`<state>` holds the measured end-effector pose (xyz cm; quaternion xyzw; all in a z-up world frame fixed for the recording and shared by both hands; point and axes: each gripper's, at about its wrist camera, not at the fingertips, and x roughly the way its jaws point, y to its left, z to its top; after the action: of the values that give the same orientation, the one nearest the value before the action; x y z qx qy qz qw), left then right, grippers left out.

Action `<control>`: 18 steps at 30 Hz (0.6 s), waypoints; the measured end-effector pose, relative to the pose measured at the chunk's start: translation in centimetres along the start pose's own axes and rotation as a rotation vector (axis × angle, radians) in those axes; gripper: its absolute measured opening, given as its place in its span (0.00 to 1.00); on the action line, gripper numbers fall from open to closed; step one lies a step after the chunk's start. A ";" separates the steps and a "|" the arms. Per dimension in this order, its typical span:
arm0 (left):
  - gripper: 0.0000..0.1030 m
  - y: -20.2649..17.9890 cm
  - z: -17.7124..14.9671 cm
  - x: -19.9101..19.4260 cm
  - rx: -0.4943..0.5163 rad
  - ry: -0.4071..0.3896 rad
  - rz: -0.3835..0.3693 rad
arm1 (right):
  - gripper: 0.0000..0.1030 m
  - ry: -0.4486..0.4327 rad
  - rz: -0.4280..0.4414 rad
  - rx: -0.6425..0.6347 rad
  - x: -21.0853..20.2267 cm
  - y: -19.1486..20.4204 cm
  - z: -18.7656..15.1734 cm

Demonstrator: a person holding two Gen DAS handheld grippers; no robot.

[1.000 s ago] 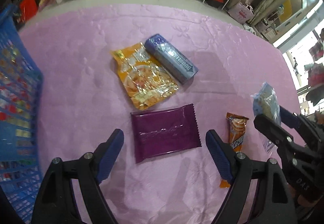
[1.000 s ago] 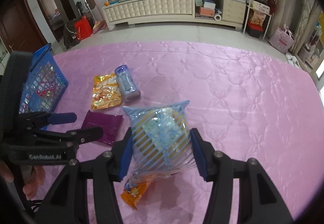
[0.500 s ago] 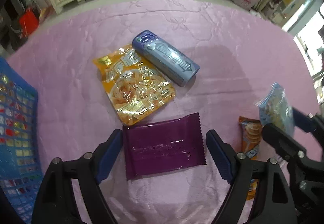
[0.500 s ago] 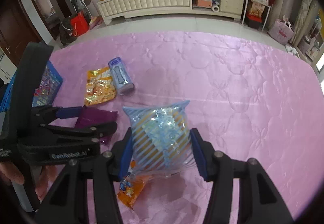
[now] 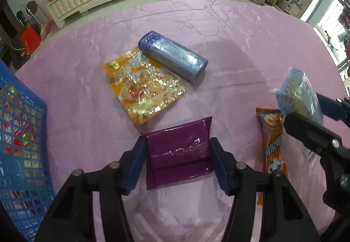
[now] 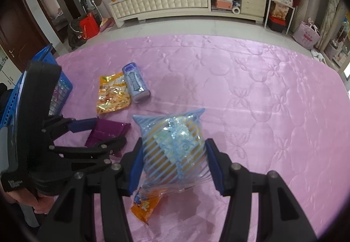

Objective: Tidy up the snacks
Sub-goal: 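Carry the purple pack and the striped bag over the blue basket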

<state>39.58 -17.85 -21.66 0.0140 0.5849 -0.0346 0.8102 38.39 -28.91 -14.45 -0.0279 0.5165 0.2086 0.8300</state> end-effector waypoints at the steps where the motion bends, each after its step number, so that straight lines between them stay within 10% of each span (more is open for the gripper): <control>1: 0.51 0.0 -0.3 -0.1 0.002 0.001 0.003 | 0.57 0.000 0.003 -0.005 0.0 0.2 0.0; 18: 0.50 2.3 -5.8 -10.9 -0.015 -0.187 0.015 | 0.57 -0.078 0.044 -0.026 -4.9 3.3 0.4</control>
<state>30.88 -14.81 -13.18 0.0090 0.5069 -0.0253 0.8616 35.60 -27.34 -9.44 -0.0190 0.4815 0.2344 0.8443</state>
